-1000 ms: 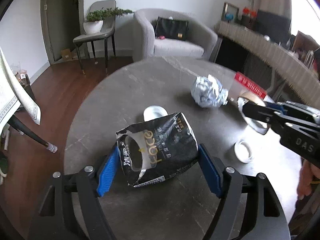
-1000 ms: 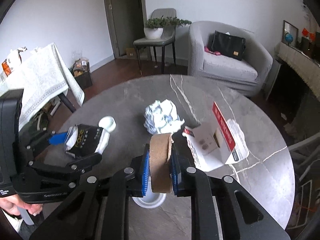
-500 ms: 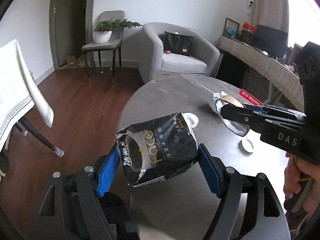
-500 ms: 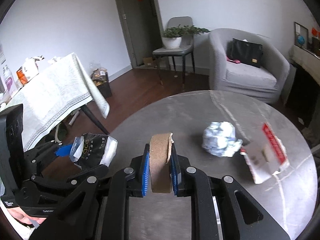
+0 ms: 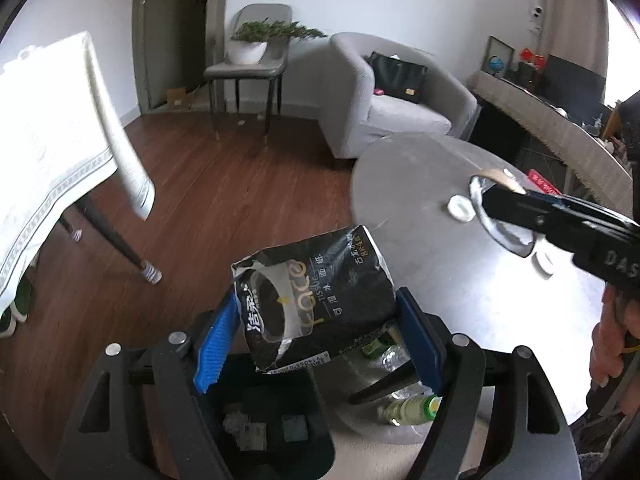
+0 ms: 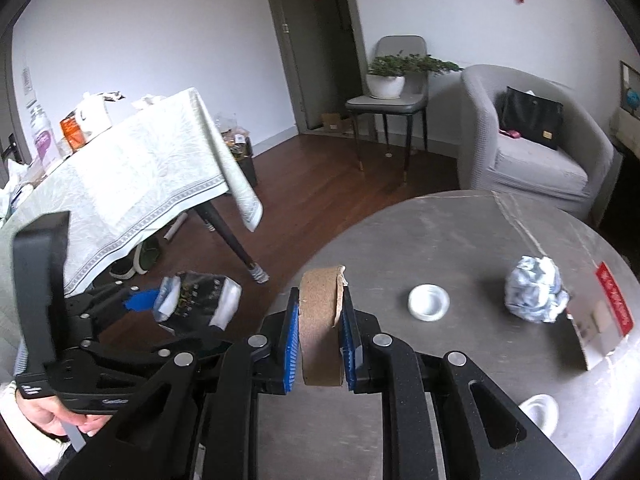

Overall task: Collect trash
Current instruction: 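Carry the snack bag and tape roll over the green bin, then open the left gripper to drop the bag while the right drops the tape roll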

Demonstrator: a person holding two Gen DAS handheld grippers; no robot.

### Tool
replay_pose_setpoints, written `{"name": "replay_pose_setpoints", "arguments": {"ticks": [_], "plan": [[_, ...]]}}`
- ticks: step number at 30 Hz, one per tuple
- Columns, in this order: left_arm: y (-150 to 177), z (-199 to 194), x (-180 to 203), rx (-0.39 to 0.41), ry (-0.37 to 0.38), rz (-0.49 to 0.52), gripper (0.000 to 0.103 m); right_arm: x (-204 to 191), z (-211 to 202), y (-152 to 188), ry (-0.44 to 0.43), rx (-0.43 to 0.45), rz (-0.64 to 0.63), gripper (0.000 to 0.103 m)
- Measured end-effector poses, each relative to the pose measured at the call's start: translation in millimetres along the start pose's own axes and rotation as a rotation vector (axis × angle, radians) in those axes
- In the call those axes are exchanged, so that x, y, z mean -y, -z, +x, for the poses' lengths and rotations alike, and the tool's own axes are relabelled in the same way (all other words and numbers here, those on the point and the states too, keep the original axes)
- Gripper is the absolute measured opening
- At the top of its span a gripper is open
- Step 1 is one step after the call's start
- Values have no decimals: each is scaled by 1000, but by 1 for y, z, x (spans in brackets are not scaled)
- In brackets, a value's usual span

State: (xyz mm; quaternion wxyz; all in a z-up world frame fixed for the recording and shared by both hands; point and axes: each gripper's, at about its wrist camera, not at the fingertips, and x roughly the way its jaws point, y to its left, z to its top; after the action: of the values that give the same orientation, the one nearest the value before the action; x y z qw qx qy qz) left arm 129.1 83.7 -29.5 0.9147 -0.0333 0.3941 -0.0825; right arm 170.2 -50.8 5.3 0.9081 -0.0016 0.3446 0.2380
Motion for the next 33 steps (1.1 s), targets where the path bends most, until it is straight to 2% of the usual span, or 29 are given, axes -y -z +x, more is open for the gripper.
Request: {"name": "replay_pose_setpoints", "arguments": {"ticks": [6, 12, 22, 26, 28, 33], "plan": [[20, 5, -25, -52, -45, -9, 78, -26, 6, 0, -35, -2, -22, 18], [43, 14, -52, -151, -94, 7, 78, -51, 18, 1, -63, -22, -48, 18], [76, 33, -89, -326, -104, -14, 80, -95, 47, 7, -106, -85, -99, 18], [85, 37, -98, -364, -109, -7, 82, -107, 63, 9, -115, -117, -108, 18], [87, 37, -103, -367, -115, -8, 86, -112, 72, 10, -119, -134, -105, 18], [88, 34, -116, -367, -104, -20, 86, -121, 92, 11, -128, -172, -97, 18]]}}
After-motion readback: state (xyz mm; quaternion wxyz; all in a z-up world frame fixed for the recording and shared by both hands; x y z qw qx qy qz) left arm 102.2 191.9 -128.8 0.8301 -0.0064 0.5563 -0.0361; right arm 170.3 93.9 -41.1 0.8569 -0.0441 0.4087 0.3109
